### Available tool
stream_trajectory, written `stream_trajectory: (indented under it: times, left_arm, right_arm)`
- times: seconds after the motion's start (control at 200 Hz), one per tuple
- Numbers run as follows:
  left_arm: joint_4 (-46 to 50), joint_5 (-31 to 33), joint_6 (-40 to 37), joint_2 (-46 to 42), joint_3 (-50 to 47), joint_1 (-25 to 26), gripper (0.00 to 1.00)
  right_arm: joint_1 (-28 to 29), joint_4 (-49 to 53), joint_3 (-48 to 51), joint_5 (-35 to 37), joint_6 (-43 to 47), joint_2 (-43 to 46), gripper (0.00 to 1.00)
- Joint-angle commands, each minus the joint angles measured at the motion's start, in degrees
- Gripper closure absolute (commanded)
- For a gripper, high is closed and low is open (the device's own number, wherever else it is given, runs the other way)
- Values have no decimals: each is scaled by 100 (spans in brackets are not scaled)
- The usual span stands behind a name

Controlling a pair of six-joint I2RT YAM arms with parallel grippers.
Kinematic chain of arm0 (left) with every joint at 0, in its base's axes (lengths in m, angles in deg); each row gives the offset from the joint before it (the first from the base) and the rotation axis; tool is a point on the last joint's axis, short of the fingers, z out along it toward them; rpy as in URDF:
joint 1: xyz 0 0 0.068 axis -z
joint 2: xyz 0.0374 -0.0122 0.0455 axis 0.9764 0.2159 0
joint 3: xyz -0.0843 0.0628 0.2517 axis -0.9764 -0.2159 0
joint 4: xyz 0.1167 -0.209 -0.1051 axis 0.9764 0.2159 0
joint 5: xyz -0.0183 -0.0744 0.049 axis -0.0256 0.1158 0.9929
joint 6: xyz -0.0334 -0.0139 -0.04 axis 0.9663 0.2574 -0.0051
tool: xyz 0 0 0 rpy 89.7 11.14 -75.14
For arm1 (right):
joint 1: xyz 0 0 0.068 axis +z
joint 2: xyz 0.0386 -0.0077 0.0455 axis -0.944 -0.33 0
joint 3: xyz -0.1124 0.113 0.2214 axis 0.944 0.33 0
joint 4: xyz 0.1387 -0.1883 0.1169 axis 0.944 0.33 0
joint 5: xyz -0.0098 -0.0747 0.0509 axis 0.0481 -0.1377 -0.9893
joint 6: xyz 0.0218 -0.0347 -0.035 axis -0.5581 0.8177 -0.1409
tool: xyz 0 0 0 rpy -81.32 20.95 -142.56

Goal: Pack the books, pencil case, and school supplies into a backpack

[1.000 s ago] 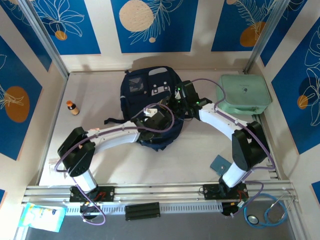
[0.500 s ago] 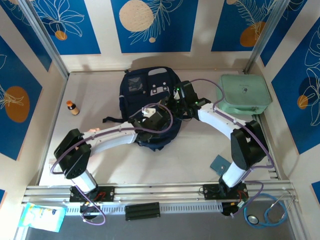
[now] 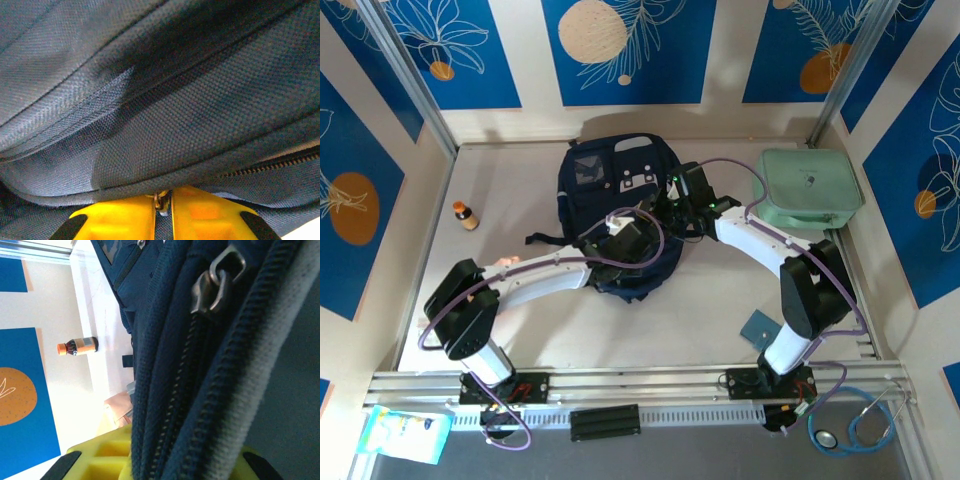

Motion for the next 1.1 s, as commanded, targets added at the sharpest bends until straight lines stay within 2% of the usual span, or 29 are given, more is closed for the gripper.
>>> stream_trajectory:
  times: [0.0, 0.505, 0.635, 0.765, 1.096]
  left_arm:
    - [-211, -38, -62, -22, 17, -85, 84]
    - [-202, -74, -10, 212, 82, -136, 84]
    - [-179, -75, -13, 171, 83, -151, 97]
    - [137, -44, -136, -15, 25, -186, 100]
    - [812, -1324, -1322, -990, -568, -931, 100]
  right_arm:
    - [83, -91, -231, -599, 129, -26, 84]
    - [56, -108, -213, -626, 111, 5, 84]
    - [24, -81, -196, -592, 112, 6, 84]
    - [-94, -77, -61, -462, 83, 68, 86]
    - [-544, -79, 185, -441, 217, 343, 90]
